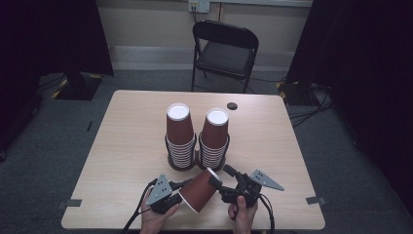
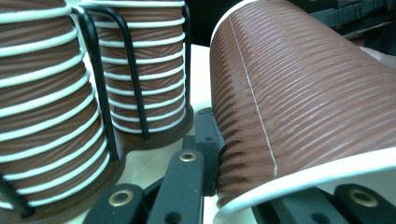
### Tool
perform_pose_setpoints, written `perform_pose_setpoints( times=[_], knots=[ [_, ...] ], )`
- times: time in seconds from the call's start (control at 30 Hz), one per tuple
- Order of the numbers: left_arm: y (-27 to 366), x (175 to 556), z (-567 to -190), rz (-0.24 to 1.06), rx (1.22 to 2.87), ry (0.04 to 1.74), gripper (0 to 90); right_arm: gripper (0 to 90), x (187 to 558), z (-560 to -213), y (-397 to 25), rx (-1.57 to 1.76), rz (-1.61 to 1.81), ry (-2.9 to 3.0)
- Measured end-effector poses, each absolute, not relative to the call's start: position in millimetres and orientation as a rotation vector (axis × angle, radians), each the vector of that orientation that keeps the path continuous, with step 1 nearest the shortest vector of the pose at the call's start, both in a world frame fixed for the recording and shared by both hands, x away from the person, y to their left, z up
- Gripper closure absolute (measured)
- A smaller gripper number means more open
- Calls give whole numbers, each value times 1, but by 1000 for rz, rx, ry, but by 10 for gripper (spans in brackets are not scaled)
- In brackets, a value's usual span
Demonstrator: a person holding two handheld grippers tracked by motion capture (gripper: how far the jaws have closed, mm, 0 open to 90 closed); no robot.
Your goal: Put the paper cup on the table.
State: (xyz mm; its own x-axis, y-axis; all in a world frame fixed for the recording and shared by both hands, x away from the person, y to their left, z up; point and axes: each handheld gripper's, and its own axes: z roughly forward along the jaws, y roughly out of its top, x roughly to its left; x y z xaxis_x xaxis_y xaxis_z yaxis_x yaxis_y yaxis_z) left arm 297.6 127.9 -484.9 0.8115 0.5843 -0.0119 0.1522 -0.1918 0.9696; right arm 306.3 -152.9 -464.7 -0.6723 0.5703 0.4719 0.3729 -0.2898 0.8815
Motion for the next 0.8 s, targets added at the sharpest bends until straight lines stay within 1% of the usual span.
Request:
perform_pose_setpoints(
  times=[0.13,0.23,0.27,0.3,0.4,0.43,0.47,0.5,0.57,0.67,0.8],
  knots=[
    [131,299,-483,414,1771,589,851,136,303,-465,-158,1178,2083,1787],
    [133,302,-477,413,1816,591,852,204,300,-465,-163,1129,2072,1795],
    [133,302,-477,413,1816,591,852,204,300,-465,-163,1129,2072,1795],
    [133,303,-474,415,1838,587,852,174,299,-466,-164,1112,2017,1770],
    [134,305,-470,410,1864,588,852,174,297,-468,-166,1075,2000,1764],
    [134,306,-469,407,1870,588,852,160,296,-470,-167,1034,1971,1754],
    [135,307,-468,402,1884,592,852,119,296,-470,-166,1017,1935,1762],
    [135,308,-467,400,1888,590,851,104,295,-471,-165,1006,1897,1752],
    [136,309,-466,395,1908,595,851,119,293,-473,-163,966,1823,1753],
    [138,312,-463,398,1920,625,851,114,291,-474,-162,937,1801,1775],
    [141,317,-459,388,1948,644,851,129,289,-474,-159,864,1699,1884]
  ],
)
